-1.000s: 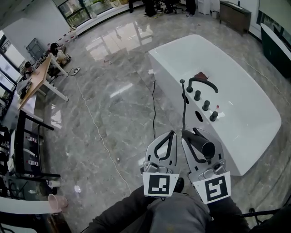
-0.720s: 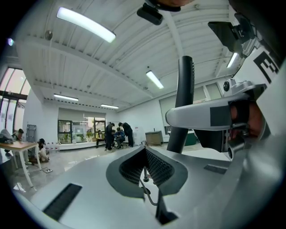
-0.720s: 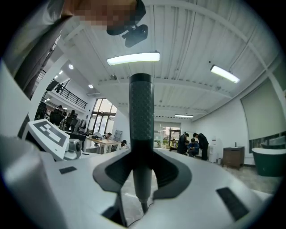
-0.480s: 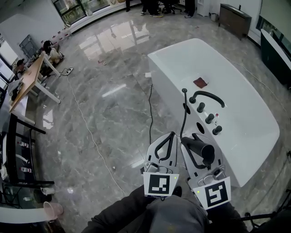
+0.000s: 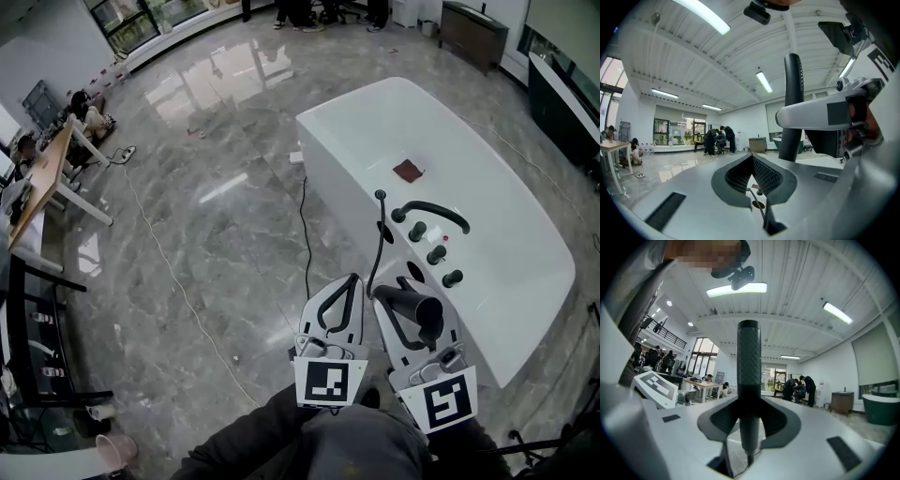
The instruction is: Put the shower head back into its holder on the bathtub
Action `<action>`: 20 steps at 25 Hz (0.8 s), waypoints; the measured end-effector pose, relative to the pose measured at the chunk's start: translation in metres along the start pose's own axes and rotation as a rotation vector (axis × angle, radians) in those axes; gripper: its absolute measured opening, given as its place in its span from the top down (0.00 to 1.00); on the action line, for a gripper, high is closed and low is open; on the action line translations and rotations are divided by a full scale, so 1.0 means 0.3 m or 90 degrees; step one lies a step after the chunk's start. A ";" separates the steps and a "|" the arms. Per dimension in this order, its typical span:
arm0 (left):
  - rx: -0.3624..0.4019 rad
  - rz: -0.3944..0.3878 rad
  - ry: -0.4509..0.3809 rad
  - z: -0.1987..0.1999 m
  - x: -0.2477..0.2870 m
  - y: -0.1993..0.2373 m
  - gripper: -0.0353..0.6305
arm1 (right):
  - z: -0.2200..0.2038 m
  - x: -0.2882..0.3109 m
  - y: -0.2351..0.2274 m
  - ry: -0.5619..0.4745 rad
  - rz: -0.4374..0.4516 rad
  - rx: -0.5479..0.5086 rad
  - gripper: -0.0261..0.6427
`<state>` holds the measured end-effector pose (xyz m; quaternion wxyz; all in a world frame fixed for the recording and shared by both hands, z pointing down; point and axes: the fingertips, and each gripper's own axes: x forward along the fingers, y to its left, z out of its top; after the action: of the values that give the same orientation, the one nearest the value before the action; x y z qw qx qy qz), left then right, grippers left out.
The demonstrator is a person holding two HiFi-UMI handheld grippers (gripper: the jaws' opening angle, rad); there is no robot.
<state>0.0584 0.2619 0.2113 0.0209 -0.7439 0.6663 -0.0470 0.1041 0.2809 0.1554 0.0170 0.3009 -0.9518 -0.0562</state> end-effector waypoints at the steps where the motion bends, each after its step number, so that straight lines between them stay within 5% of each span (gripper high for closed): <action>1: -0.003 -0.001 0.001 -0.006 0.007 0.015 0.94 | -0.003 0.016 -0.001 0.000 -0.002 -0.002 0.75; 20: -0.021 -0.009 0.007 -0.039 0.181 0.171 0.94 | 0.029 0.212 -0.088 0.000 -0.033 -0.015 0.75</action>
<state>0.0124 0.2028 0.2203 0.0050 -0.7484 0.6621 -0.0403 0.0664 0.2238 0.1436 0.0189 0.3250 -0.9431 -0.0680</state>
